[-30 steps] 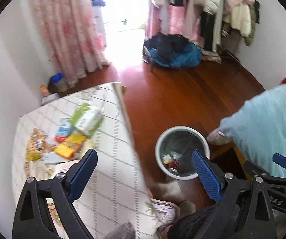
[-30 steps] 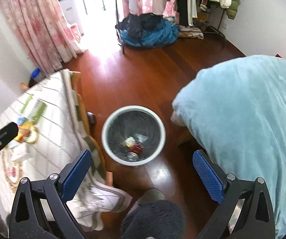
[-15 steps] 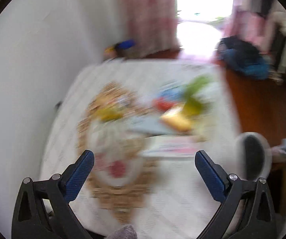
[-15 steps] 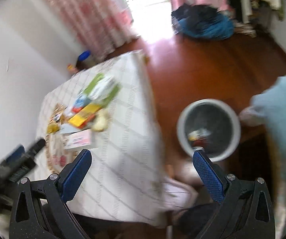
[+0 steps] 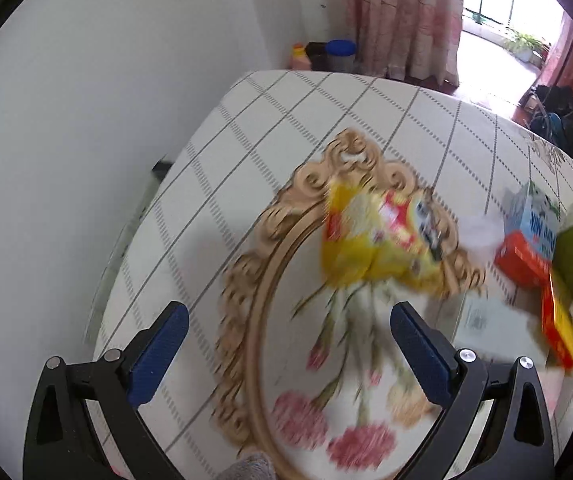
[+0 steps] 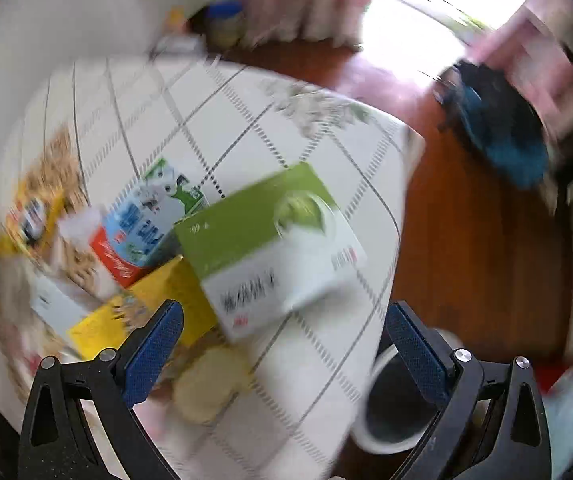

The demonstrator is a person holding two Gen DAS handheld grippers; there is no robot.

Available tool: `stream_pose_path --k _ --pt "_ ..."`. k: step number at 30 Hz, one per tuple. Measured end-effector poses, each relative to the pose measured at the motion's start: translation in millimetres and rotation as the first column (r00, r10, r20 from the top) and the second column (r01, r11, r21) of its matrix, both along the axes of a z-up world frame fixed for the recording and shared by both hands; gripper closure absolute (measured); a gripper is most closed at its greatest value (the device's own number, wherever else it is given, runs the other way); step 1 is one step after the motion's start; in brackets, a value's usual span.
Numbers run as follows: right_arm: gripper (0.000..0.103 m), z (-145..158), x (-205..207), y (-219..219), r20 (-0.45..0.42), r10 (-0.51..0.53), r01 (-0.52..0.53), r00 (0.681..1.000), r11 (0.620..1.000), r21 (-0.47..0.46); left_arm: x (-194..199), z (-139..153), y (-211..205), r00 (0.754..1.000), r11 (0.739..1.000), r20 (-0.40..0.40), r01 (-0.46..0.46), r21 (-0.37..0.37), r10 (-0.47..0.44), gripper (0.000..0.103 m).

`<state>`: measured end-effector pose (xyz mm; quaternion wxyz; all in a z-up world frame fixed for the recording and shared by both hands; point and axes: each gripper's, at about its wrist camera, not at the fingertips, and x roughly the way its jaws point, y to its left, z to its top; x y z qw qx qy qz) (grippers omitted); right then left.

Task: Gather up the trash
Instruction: 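Grasp the green medicine box with the right tool while the left tool grasps the yellow snack bag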

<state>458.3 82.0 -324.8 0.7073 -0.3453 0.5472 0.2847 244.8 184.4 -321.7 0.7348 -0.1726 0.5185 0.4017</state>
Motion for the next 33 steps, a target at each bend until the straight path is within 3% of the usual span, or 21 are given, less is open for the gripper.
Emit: stream_pose_path --k 3,7,14,15,16,17,18,23,33 --pt "0.000 -12.4 11.0 19.6 -0.016 0.081 -0.082 0.997 0.993 -0.084 17.6 -4.7 6.0 1.000 1.000 0.004 0.024 -0.016 -0.024 0.000" --pt "0.000 -30.8 25.6 33.4 -0.078 0.117 -0.125 0.990 0.985 -0.115 38.0 -5.8 15.4 0.998 0.997 0.026 0.058 -0.055 -0.056 0.000" --pt "0.002 -37.4 33.4 26.3 -0.085 0.048 -0.051 0.995 0.998 -0.037 63.4 -22.5 27.5 0.994 0.979 0.041 0.111 -0.171 -0.106 0.001" --pt "0.002 -36.5 33.4 23.7 -0.085 0.041 -0.043 0.996 0.999 -0.029 63.2 -23.0 28.1 0.993 0.977 0.052 0.112 -0.179 -0.104 0.003" --pt "0.003 -35.9 31.4 20.8 -0.082 0.033 -0.034 0.996 0.999 -0.015 63.1 -23.1 28.9 0.992 0.976 0.072 0.117 -0.185 -0.105 0.015" --pt "0.003 -35.2 26.9 20.0 -0.080 0.030 -0.031 0.996 1.000 -0.006 61.7 -21.9 28.9 0.989 0.973 0.101 0.127 -0.193 -0.110 0.037" --pt "0.003 -34.0 26.9 17.0 -0.082 0.024 -0.024 0.996 1.000 0.000 60.2 -19.9 27.0 0.986 0.971 0.117 0.137 -0.197 -0.116 0.039" --pt "0.004 -25.3 24.7 5.5 -0.088 -0.007 0.009 0.996 1.000 0.022 56.5 -12.7 18.4 0.981 0.972 0.112 0.173 -0.158 -0.157 0.050" --pt "0.004 21.0 -9.9 -29.0 0.017 -0.109 0.107 0.994 0.989 0.106 28.9 44.9 -2.2 0.973 0.986 0.162 0.165 0.006 -0.164 0.050"
